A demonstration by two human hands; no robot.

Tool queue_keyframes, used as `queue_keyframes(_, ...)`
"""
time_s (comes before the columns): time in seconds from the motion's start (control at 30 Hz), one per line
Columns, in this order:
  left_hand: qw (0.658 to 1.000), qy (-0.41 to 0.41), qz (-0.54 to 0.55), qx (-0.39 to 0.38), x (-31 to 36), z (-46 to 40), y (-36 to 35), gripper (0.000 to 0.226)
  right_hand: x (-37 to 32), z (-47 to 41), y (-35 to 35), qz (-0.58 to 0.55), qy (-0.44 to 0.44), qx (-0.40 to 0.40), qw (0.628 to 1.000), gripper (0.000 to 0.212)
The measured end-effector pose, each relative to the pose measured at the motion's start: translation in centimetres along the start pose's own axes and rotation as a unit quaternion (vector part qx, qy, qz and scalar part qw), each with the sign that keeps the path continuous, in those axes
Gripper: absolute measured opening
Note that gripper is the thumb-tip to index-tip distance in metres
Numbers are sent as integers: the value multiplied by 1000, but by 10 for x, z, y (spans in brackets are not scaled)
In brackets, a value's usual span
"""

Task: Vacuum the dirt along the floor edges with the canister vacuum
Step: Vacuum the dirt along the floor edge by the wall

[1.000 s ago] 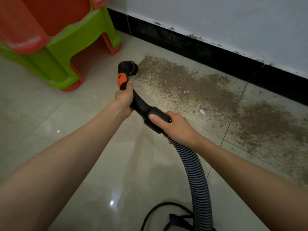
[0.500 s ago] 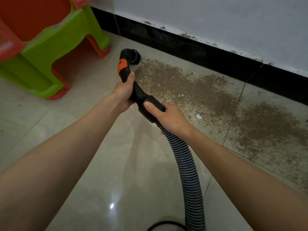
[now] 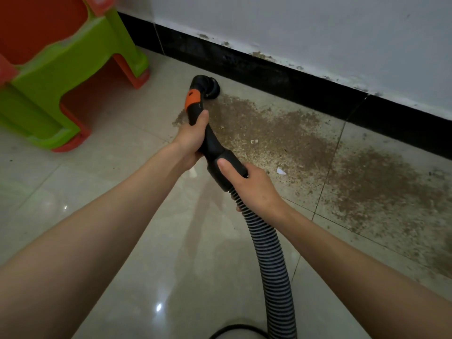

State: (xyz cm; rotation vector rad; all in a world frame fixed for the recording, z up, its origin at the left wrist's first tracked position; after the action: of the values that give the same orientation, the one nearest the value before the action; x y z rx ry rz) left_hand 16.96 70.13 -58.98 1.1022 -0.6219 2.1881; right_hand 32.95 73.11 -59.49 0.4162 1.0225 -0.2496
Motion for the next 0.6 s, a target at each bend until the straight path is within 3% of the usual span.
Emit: queue_keyframes(0.6, 997, 36, -19, -67, -12, 14, -72, 50, 20, 47, 44, 23, -43, 68, 996, 52)
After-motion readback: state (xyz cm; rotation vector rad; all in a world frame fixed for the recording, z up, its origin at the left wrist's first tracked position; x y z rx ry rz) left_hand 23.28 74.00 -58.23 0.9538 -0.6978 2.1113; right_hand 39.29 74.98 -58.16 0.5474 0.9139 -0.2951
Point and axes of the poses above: each hand's wrist, its own z-axis away from the middle knuckle, its own y-axis out of the back of the hand, x = y × z, the point moved 3 cm from there along -z, towards the middle knuckle, and after that the axes turned 11 degrees about -x, right-handed, at the moved point
